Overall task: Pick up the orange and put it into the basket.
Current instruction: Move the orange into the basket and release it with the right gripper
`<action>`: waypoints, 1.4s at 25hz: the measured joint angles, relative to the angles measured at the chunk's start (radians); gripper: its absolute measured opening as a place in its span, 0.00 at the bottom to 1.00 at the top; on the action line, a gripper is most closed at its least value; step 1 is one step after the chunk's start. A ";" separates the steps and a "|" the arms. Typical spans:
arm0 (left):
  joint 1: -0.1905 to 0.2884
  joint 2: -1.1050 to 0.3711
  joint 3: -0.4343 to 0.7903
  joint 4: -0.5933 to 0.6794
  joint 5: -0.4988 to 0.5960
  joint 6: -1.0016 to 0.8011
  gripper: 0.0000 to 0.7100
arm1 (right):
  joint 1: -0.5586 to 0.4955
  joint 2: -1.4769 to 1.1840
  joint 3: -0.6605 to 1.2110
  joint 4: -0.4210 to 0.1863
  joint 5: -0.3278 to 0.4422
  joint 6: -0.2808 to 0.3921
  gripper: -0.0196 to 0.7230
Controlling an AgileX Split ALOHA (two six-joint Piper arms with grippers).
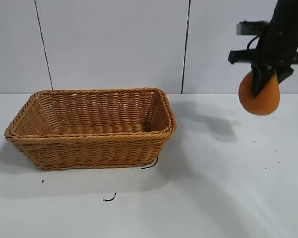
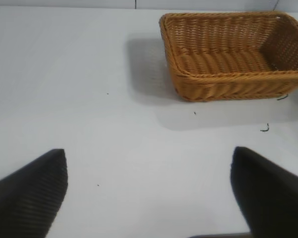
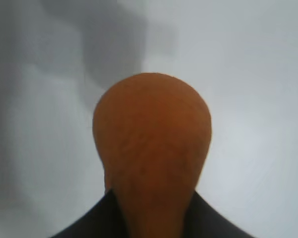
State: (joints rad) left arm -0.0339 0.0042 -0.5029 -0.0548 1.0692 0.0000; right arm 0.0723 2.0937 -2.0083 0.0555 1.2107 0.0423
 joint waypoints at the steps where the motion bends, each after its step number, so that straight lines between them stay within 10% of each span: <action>1: 0.000 0.000 0.000 0.000 0.000 0.000 0.90 | 0.011 0.000 -0.011 -0.001 0.000 0.000 0.17; 9: 0.000 0.000 0.000 0.000 0.000 0.000 0.90 | 0.224 0.003 -0.037 -0.001 -0.013 0.000 0.17; 18: 0.000 0.000 0.000 0.000 0.000 0.000 0.90 | 0.497 0.100 -0.037 0.011 -0.194 0.005 0.17; 28: 0.000 0.000 0.000 0.000 0.000 0.000 0.90 | 0.553 0.303 -0.037 0.011 -0.292 0.016 0.18; 35: 0.000 0.000 0.000 0.000 0.000 0.000 0.90 | 0.553 0.310 -0.096 0.012 -0.244 0.015 0.86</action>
State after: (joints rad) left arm -0.0339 0.0042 -0.5029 -0.0548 1.0692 0.0000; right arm 0.6251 2.4034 -2.1040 0.0675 0.9671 0.0575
